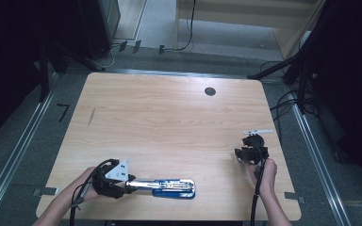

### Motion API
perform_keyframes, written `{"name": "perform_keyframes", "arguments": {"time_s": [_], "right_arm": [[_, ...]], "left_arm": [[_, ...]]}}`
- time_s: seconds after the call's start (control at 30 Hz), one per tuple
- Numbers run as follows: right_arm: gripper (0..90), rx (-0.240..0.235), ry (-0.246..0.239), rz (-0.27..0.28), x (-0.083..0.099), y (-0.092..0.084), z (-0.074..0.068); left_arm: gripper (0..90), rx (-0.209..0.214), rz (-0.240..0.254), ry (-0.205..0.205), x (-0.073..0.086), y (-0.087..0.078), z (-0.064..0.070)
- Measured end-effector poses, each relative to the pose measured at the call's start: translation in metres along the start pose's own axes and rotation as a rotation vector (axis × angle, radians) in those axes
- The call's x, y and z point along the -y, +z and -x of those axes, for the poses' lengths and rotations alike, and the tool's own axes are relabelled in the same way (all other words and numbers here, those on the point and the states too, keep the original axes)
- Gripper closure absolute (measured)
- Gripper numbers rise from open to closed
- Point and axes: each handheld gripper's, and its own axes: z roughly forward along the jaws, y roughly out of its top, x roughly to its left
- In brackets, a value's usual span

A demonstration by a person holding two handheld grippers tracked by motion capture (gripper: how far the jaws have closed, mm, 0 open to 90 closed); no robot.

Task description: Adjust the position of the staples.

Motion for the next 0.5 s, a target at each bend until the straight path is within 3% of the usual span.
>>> {"name": "perform_keyframes", "arguments": {"time_s": [0.5], "right_arm": [[79.0,0.003,-0.023,-0.017,0.0005,0.0051,-0.0027]], "left_arm": [[60.1,0.0,-0.001,0.001,0.0,-0.0001,0.0001]]}}
